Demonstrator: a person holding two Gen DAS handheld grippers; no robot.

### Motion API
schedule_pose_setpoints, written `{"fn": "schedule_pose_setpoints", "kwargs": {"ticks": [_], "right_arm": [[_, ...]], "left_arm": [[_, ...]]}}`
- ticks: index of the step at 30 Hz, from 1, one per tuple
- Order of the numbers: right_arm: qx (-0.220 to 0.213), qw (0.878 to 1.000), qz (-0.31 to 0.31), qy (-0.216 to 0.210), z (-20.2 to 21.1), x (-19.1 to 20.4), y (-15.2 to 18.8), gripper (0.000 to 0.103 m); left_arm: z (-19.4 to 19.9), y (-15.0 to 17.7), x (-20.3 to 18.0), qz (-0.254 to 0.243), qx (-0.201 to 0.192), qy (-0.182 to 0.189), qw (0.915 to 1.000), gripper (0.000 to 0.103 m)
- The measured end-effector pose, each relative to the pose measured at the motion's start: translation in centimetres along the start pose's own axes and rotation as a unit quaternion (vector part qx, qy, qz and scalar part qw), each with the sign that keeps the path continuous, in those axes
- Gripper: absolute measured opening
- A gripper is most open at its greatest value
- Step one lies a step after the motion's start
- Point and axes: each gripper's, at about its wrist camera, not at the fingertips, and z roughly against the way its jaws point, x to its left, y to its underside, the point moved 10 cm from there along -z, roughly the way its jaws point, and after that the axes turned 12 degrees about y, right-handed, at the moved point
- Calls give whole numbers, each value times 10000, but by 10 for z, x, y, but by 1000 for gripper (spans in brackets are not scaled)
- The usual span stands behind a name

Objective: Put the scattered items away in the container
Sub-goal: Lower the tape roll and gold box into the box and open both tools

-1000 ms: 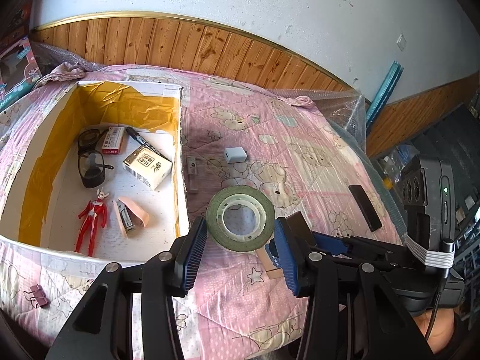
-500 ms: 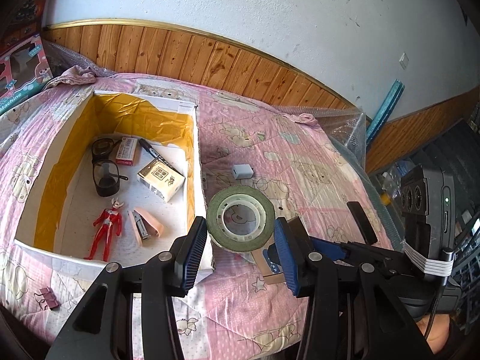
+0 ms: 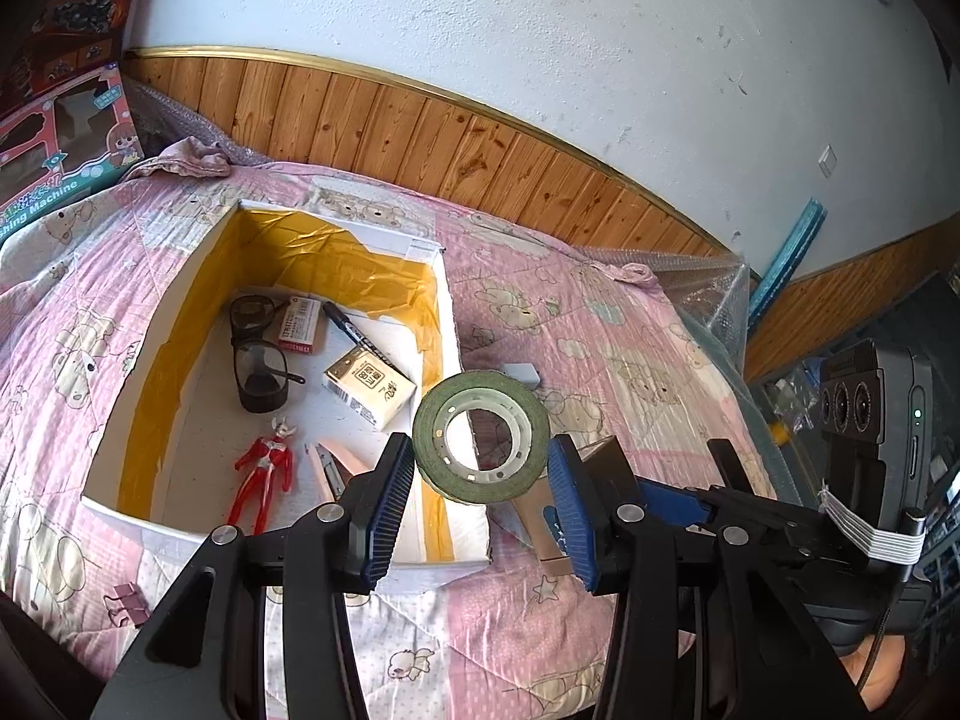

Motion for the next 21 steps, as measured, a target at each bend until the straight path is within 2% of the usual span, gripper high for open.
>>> {"fn": "schedule_pose_setpoints", "kwargs": {"ticks": [9, 21], "right_arm": [[-110, 9994, 338, -48, 2, 21, -20, 55], [-348, 9968, 719, 58, 4, 31, -61, 55]], "left_arm": [[17, -14, 30, 155, -189, -224, 9995, 47], [32, -33, 71, 357, -394, -539, 9971, 47]]}}
